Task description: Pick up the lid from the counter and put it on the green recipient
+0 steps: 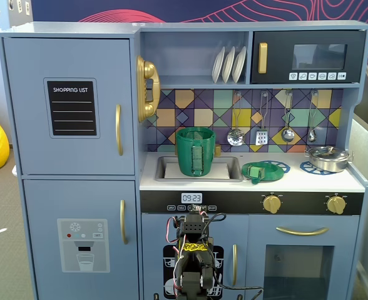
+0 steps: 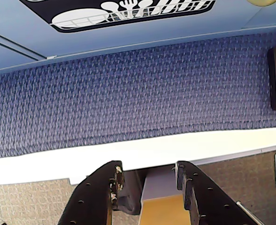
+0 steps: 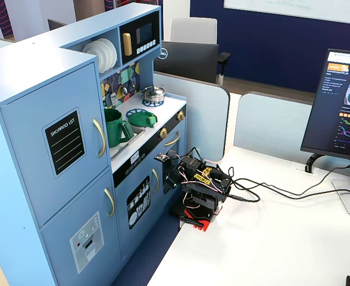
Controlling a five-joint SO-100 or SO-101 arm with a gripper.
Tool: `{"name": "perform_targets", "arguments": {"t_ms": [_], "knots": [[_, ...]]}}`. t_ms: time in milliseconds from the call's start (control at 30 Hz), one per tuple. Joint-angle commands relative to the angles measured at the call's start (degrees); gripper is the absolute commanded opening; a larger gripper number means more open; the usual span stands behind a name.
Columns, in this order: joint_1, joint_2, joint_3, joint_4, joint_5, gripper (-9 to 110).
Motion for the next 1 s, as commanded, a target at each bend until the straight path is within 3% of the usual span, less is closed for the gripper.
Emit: {"name": "perform_targets", "arguments": {"t_ms": [0,400,567,767,967], "knots": [[2.4,-0.4,1.1,9.8,0.4,0],[3.0,-0.4,1.1,8.4,1.7,0],[8.0,-2.3,-6.7,-7.1,1.5,1],[18.2,-12.2,-21.9,-30.8,-7.7,6],[30.1,-18.9,-27.0,-52.7,-8.8,29]]}}
